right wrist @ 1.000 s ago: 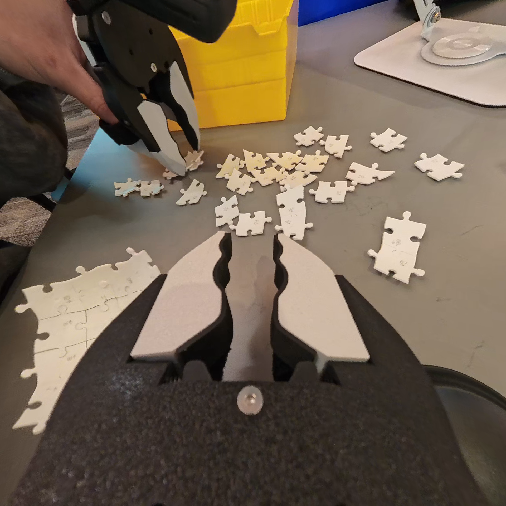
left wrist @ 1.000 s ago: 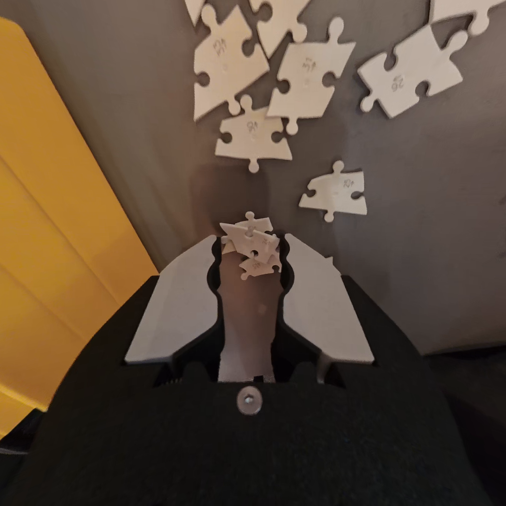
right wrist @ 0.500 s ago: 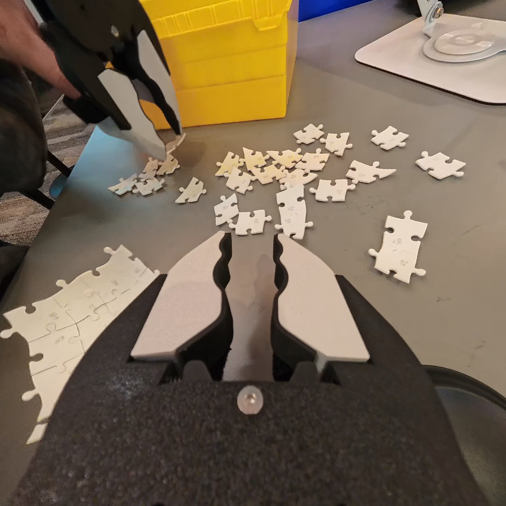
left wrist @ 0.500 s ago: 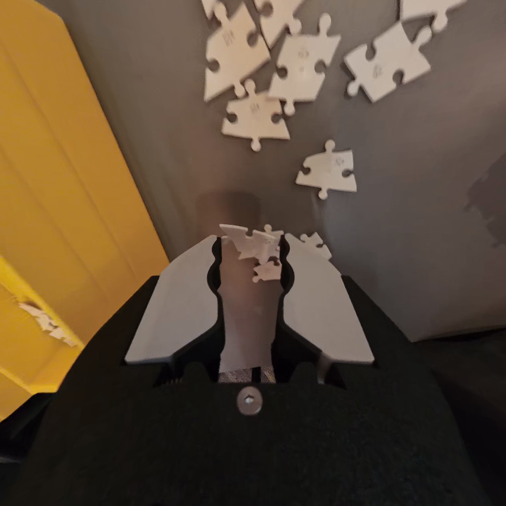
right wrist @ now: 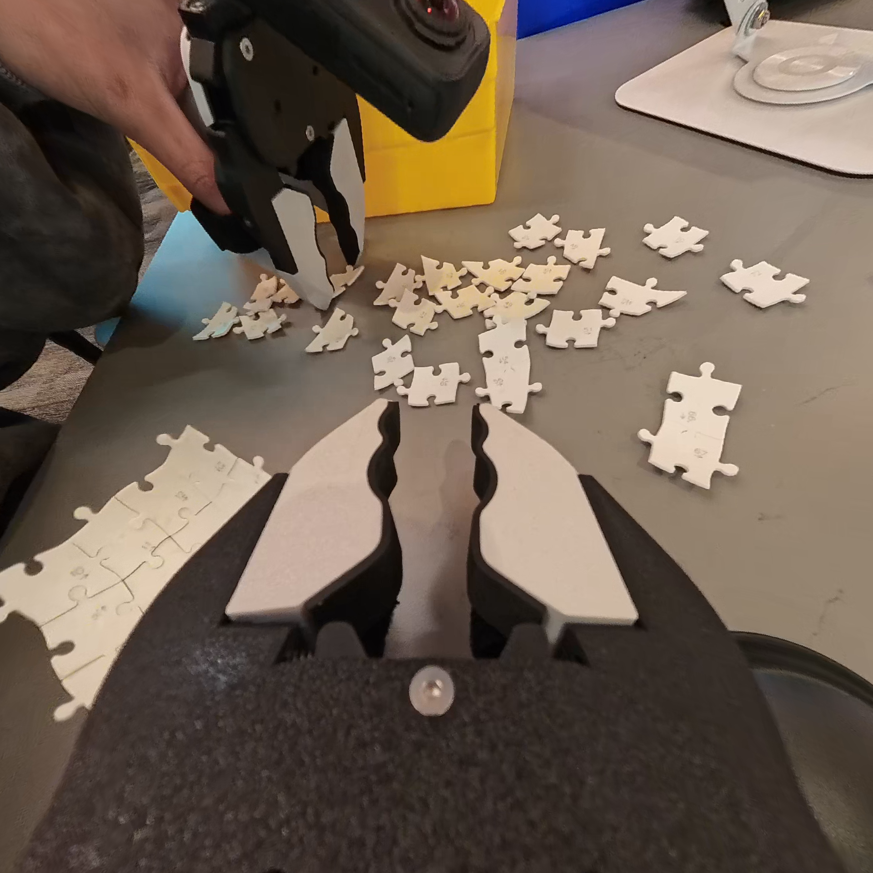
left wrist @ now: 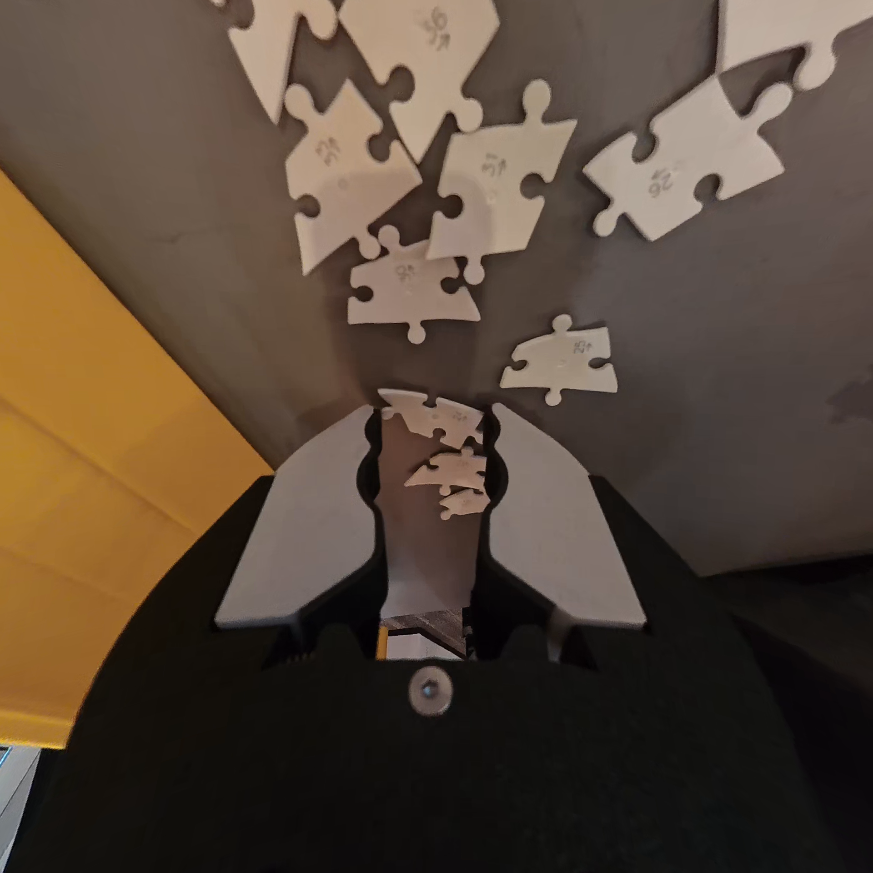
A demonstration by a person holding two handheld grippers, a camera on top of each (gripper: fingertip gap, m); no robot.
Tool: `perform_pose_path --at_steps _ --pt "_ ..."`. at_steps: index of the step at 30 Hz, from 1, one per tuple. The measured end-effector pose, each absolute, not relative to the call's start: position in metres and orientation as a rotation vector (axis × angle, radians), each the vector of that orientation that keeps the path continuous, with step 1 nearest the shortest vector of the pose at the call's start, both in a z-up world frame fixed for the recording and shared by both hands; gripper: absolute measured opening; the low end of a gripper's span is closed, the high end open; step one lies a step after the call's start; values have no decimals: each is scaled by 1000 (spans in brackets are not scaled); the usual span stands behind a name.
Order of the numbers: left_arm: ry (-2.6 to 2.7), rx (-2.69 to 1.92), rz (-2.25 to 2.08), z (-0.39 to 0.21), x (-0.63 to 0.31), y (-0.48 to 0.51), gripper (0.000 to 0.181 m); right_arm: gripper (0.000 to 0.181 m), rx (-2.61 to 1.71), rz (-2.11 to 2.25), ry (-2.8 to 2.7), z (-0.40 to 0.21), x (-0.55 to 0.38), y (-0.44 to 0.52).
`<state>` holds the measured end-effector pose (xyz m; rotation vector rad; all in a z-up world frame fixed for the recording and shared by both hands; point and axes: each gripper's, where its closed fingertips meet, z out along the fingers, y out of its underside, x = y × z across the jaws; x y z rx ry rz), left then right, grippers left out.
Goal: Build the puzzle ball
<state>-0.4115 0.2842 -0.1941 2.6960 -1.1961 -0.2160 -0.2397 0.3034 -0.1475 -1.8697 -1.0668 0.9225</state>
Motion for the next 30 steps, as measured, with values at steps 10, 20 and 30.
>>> perform_pose_path --at_steps 10,20,30 --pt "-1274 3202 -22 -112 -418 270 53 29 -1866 933 -1059 -146 -239 304" --pt "-1715 3046 234 -181 -349 243 51 29 -1869 917 -1066 -148 -240 304" --pt "-1611 3013 380 -192 -351 237 47 29 -1873 924 -1067 -148 -240 304"
